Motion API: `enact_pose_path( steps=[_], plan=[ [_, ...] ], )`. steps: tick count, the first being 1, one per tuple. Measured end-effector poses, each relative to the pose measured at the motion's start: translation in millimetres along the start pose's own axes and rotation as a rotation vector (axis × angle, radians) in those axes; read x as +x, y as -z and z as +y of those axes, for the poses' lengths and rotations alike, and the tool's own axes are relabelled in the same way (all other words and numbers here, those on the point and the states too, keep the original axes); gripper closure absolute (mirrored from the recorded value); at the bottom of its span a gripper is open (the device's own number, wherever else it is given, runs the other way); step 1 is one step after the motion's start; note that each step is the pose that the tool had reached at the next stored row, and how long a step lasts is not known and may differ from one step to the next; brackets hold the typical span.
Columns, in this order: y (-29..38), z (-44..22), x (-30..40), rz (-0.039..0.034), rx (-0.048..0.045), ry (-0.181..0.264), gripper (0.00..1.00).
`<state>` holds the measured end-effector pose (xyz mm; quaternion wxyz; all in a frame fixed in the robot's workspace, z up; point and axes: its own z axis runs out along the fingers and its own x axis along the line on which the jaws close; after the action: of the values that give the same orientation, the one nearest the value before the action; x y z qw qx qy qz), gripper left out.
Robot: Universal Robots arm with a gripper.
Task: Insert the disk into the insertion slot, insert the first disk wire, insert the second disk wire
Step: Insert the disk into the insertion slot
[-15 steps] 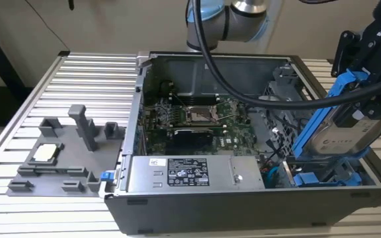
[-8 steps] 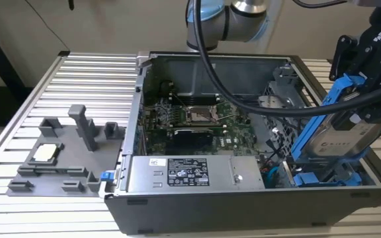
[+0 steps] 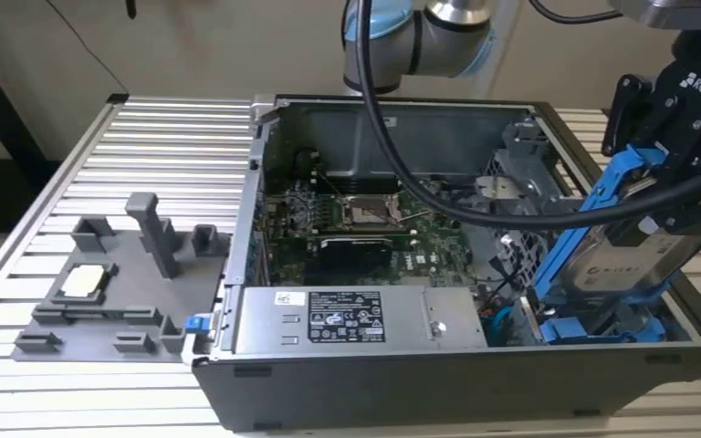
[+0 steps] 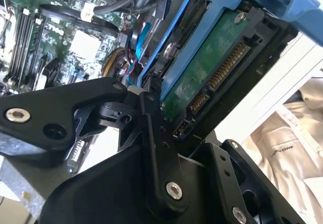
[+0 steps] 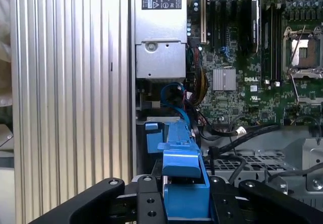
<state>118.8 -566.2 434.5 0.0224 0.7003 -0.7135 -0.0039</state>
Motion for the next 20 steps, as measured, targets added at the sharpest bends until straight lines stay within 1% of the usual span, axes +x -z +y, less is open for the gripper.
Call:
enact_pose_path(
  steps=[8,20],
  plan=[
    [-6.5,-0.7,-0.2,0.0,0.0,0.0,0.67],
    [-13.0,-3.1,-0.4,0.0001,0.0,0.0,0.67]
  ],
)
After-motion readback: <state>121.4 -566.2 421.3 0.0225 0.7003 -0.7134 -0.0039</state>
